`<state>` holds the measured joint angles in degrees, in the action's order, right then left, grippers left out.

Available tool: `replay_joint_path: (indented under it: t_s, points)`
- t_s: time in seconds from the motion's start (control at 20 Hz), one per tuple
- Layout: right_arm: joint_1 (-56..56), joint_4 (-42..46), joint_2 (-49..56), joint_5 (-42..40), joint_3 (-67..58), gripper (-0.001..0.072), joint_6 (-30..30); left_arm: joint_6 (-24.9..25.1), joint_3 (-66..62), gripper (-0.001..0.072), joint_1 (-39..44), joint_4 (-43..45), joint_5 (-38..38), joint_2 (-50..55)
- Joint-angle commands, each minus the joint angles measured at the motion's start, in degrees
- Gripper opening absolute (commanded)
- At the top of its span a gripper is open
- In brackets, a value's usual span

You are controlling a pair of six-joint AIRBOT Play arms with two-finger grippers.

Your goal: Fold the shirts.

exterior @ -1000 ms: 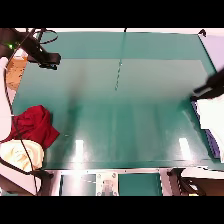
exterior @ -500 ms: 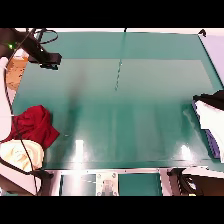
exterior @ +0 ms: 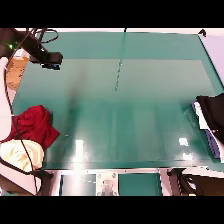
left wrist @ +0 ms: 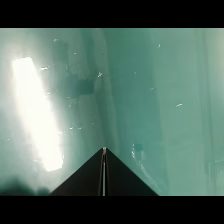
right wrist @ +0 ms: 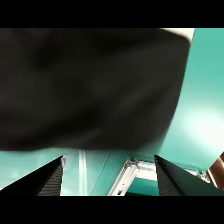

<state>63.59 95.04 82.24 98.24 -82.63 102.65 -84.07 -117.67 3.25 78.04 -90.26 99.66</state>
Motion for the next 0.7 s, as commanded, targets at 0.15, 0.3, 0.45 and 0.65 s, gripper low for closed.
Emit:
replay_joint_path:
  t_s: [0.15, 0.3, 0.45, 0.65]
  points:
    - [-7.78, -10.45, 0.42, -1.73, -0.57, 0.0392, 0.44, 0.09, -0.09, 0.0020, 0.00, -7.48, 3.10, -1.84]
    - [-18.60, -18.67, -0.57, -6.01, -4.50, 0.0015, -0.55, -1.44, 1.27, 0.0020, 0.04, -8.07, 2.12, -5.68]
    - [-31.91, -20.52, -3.58, -10.01, -0.55, 0.0013, -5.20, -2.95, 14.93, 0.0020, 0.04, -6.03, 1.55, -14.21]
    - [-46.05, -22.40, -12.07, -20.50, 17.27, 0.0013, -7.10, -4.70, 46.77, 0.0020, 0.04, -6.49, 9.99, -33.07]
